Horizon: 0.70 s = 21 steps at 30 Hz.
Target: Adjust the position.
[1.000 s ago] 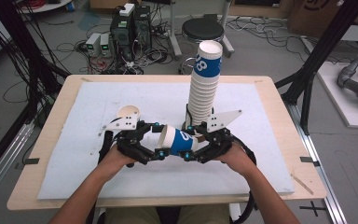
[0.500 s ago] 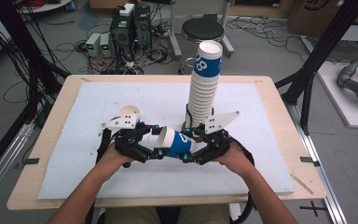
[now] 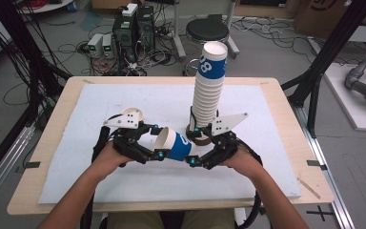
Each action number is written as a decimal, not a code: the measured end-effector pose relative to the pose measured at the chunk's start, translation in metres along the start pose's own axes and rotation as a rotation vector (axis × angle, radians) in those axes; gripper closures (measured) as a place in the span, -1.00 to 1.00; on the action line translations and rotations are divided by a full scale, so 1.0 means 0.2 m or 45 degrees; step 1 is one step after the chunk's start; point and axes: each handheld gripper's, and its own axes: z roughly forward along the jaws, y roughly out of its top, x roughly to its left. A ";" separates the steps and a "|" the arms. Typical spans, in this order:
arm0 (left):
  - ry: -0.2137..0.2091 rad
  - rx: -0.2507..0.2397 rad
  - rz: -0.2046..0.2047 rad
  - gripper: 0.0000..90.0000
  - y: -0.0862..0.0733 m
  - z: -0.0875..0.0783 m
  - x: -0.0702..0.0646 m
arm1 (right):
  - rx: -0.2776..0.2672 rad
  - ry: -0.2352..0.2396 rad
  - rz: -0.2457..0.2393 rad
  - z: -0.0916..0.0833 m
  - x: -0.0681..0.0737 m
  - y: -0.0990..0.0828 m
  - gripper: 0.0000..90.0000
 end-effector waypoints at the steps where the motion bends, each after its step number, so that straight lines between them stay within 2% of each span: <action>1: 0.007 0.025 0.007 -0.53 0.01 0.00 0.00 | 0.016 -0.008 -0.004 -0.01 0.00 0.00 -0.63; 3: 0.024 0.072 0.018 -0.53 0.02 0.00 0.00 | 0.062 -0.032 -0.042 -0.01 0.00 0.02 -0.63; 8: 0.042 0.169 0.056 -0.53 0.06 0.02 -0.01 | 0.130 -0.035 -0.087 0.00 0.00 0.07 -0.63; 15: 0.043 0.251 0.062 -0.54 0.10 0.06 -0.02 | 0.226 -0.001 -0.145 0.06 0.00 0.10 -0.63; 17: 0.042 0.262 0.062 -0.54 0.11 0.07 -0.02 | 0.262 0.010 -0.143 0.09 0.00 0.10 -0.63; 21: 0.029 0.283 0.084 -0.54 0.12 0.09 -0.03 | 0.290 0.027 -0.148 0.13 0.00 0.10 -0.63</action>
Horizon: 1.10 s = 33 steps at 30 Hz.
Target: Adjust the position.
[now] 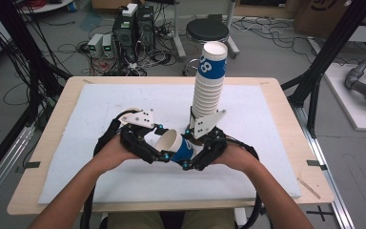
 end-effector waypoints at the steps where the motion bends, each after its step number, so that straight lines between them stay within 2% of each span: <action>1: -0.002 0.001 0.000 -0.54 0.00 0.00 0.00 | 0.004 -0.001 0.001 0.01 0.00 0.00 -0.63; 5: -0.011 0.010 0.016 -0.54 0.01 0.01 -0.01 | 0.013 0.015 0.017 0.02 -0.01 0.00 -0.61; 8: -0.020 0.010 0.025 -0.54 0.02 0.01 -0.02 | 0.007 0.035 0.015 0.02 -0.01 0.00 -0.46; 16: -0.025 -0.009 0.036 -0.55 0.02 0.00 -0.02 | -0.019 0.057 0.029 0.01 -0.01 0.00 -0.40; 23: -0.014 -0.126 0.017 -0.60 -0.02 0.00 -0.02 | -0.080 0.046 0.042 0.01 -0.01 -0.02 -0.40; 29: 0.022 -0.223 -0.006 -0.60 -0.06 -0.03 -0.02 | -0.100 0.016 0.063 0.00 -0.01 -0.04 -0.40; 33: 0.043 -0.323 -0.048 -0.60 -0.09 -0.06 -0.01 | -0.135 -0.022 0.091 -0.03 -0.02 -0.07 -0.40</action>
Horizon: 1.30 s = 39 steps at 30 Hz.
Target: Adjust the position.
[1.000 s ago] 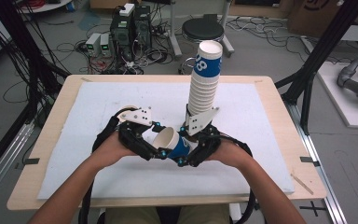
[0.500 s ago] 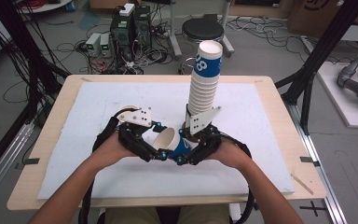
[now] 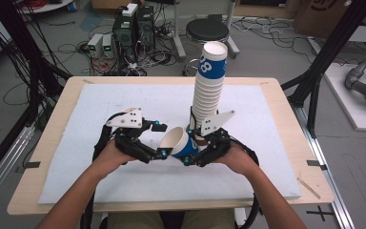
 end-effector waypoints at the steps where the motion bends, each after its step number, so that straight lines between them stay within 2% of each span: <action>1: 0.009 -0.022 -0.008 -0.60 -0.01 -0.01 0.01 | -0.012 -0.006 0.006 -0.01 0.00 -0.01 -0.40; 4: 0.011 -0.067 -0.037 -0.60 -0.02 -0.05 0.02 | -0.036 -0.029 0.028 -0.03 -0.01 -0.02 -0.40; 7: 0.004 -0.074 -0.057 -0.59 -0.03 -0.05 0.03 | -0.077 -0.041 0.058 -0.05 -0.02 -0.04 -0.40; 10: -0.030 -0.064 -0.069 -0.59 -0.04 -0.02 0.03 | -0.102 -0.033 0.073 -0.06 -0.02 -0.05 -0.40; 13: -0.063 -0.083 -0.077 -0.60 -0.04 0.01 0.02 | -0.104 -0.030 0.063 -0.05 -0.01 -0.04 -0.40; 19: -0.063 -0.124 -0.086 -0.60 -0.03 0.05 0.02 | -0.137 -0.020 0.071 -0.03 0.01 -0.06 -0.40; 21: -0.052 -0.160 -0.082 -0.60 -0.03 0.03 0.03 | -0.155 -0.039 0.071 -0.04 0.01 -0.07 -0.40; 23: -0.039 -0.217 -0.093 -0.60 -0.03 0.00 0.03 | -0.202 -0.064 0.075 -0.05 0.00 -0.09 -0.40; 28: 0.044 -0.295 -0.121 -0.60 -0.07 -0.09 0.05 | -0.283 -0.122 0.141 -0.10 -0.01 -0.15 -0.40; 30: 0.054 -0.308 -0.152 -0.60 -0.10 -0.11 0.06 | -0.318 -0.143 0.161 -0.12 -0.01 -0.17 -0.40; 33: 0.064 -0.310 -0.160 -0.60 -0.13 -0.12 0.06 | -0.341 -0.161 0.167 -0.14 -0.01 -0.19 -0.40; 37: 0.106 -0.305 -0.157 -0.60 -0.17 -0.16 0.06 | -0.368 -0.195 0.162 -0.17 0.01 -0.21 -0.40; 39: 0.147 -0.317 -0.160 -0.60 -0.20 -0.19 0.06 | -0.383 -0.219 0.157 -0.19 0.01 -0.22 -0.41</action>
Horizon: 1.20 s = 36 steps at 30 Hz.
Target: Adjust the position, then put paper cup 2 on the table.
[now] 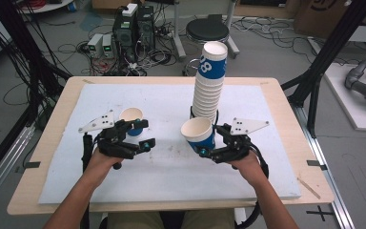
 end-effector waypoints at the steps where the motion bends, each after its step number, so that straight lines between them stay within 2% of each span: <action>1: 0.027 -0.004 0.007 -0.60 -0.01 -0.02 0.01 | 0.000 -0.017 -0.008 -0.01 0.00 0.00 -0.41; 3: 0.088 -0.001 0.023 -0.60 -0.03 -0.06 0.01 | -0.014 -0.050 -0.021 -0.05 0.00 -0.01 -0.41; 5: 0.127 0.003 0.029 -0.60 -0.05 -0.08 0.02 | -0.024 -0.068 -0.030 -0.07 0.00 -0.01 -0.41; 10: 0.174 -0.004 0.021 -0.60 -0.10 -0.15 0.03 | -0.062 -0.124 -0.055 -0.15 0.00 -0.04 -0.41; 16: 0.233 -0.017 0.040 -0.60 -0.12 -0.22 0.04 | -0.104 -0.200 -0.045 -0.24 -0.04 -0.06 -0.41; 18: 0.250 -0.031 0.022 -0.60 -0.14 -0.24 0.06 | -0.113 -0.216 -0.035 -0.26 -0.05 -0.07 -0.41; 23: 0.263 -0.024 0.017 -0.60 -0.15 -0.24 0.08 | -0.113 -0.248 -0.040 -0.30 -0.05 -0.07 -0.41; 36: 0.260 -0.018 0.025 -0.60 -0.15 -0.22 0.08 | -0.096 -0.302 -0.042 -0.35 -0.05 -0.09 -0.41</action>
